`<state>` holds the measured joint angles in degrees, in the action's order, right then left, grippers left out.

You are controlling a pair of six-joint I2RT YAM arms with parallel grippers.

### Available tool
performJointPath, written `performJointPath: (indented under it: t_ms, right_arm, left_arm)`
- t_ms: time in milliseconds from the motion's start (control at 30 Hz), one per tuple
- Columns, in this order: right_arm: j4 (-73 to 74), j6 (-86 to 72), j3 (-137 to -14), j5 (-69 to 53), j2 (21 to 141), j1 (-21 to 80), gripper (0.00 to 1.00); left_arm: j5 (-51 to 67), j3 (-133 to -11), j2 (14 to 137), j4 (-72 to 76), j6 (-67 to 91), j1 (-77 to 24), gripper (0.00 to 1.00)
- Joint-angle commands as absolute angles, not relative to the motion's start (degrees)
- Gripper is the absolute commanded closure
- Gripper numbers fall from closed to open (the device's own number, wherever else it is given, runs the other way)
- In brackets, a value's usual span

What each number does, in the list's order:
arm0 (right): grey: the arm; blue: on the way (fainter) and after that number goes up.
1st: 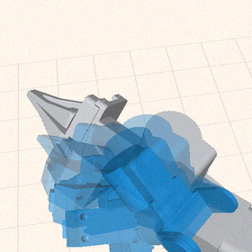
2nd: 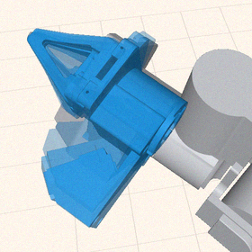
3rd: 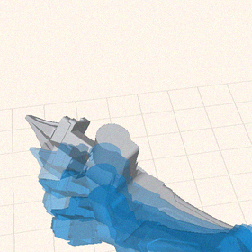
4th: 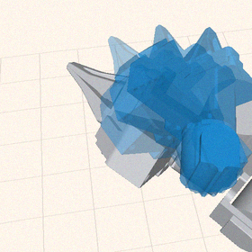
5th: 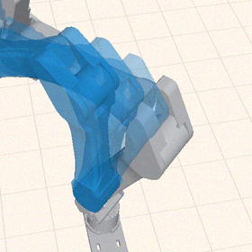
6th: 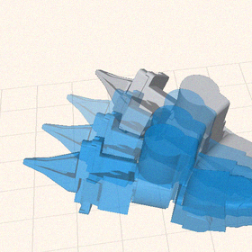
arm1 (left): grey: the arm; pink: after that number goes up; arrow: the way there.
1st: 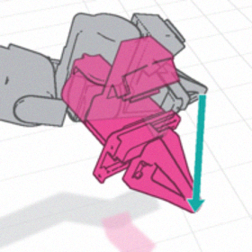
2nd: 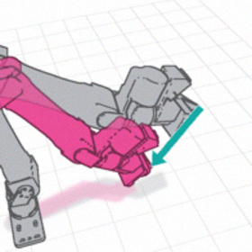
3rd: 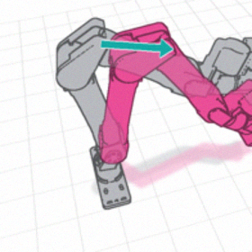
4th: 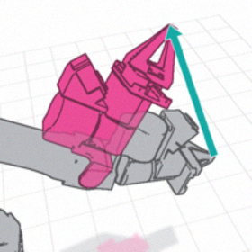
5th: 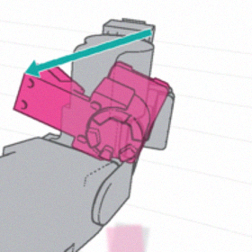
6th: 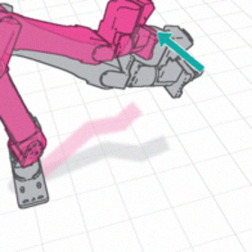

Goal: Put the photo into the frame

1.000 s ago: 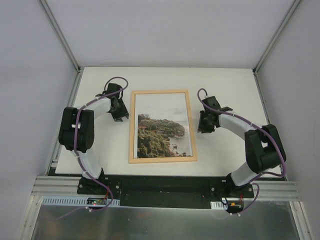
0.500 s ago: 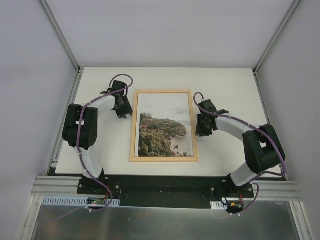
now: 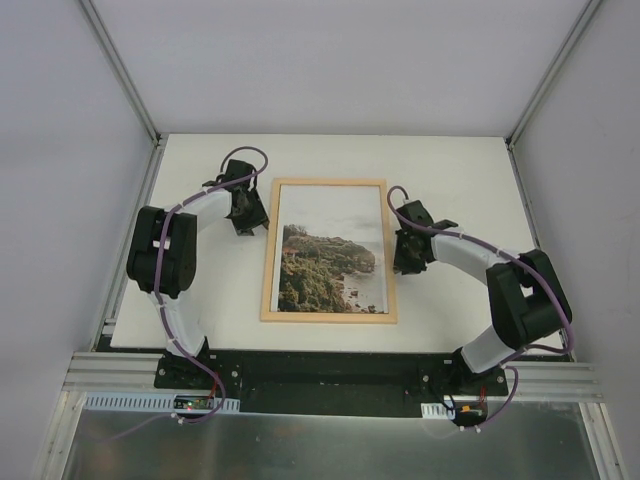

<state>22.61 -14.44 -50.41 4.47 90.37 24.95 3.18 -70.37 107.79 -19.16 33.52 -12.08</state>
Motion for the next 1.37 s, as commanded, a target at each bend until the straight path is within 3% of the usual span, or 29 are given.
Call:
performJointPath:
  t_ms: [0, 133, 167, 233, 400, 567, 600, 867, 1333]
  right_arm:
    - [27.1, -13.5, -55.0, 8.1, 86.0, 24.0, 0.74]
    - [32.0, -11.4, -60.8, 9.5, 81.9, 22.8, 0.61]
    - [32.9, -11.2, -62.0, 9.7, 80.7, 22.6, 0.56]
    - [33.7, -10.3, -64.3, 9.8, 78.3, 22.4, 0.43]
    - [33.6, -9.5, -66.6, 8.0, 72.5, 22.3, 0.18]
    - [28.6, -10.5, -63.2, 4.1, 66.1, 22.4, 0.00]
    - [26.8, -11.0, -61.4, 3.2, 64.7, 22.4, 0.04]
    - [15.9, -15.6, -55.0, -2.7, 62.2, 22.3, 0.04]
    - [13.5, -17.6, -53.3, 4.9, 58.2, 22.3, 0.04]
  left_arm:
    - [1.3, -70.8, 103.7, -20.8, 33.6, -12.5, 0.52]
    - [0.5, -71.0, 95.7, -23.5, 32.0, -12.6, 0.39]
    - [1.1, -70.5, 93.5, -23.7, 31.6, -12.7, 0.31]
    - [2.7, -69.1, 89.1, -24.2, 30.8, -13.1, 0.01]
    - [7.0, -63.4, 76.5, -24.9, 29.3, -13.7, 0.01]
    - [12.2, -60.6, 68.0, -27.4, 26.1, -18.1, 0.01]
    - [11.6, -60.3, 66.8, -27.9, 25.5, -19.6, 0.01]
    - [12.6, -57.6, 61.3, -29.2, 23.2, -21.5, 0.01]
    - [11.8, -53.5, 54.5, -28.9, 20.8, -21.5, 0.01]
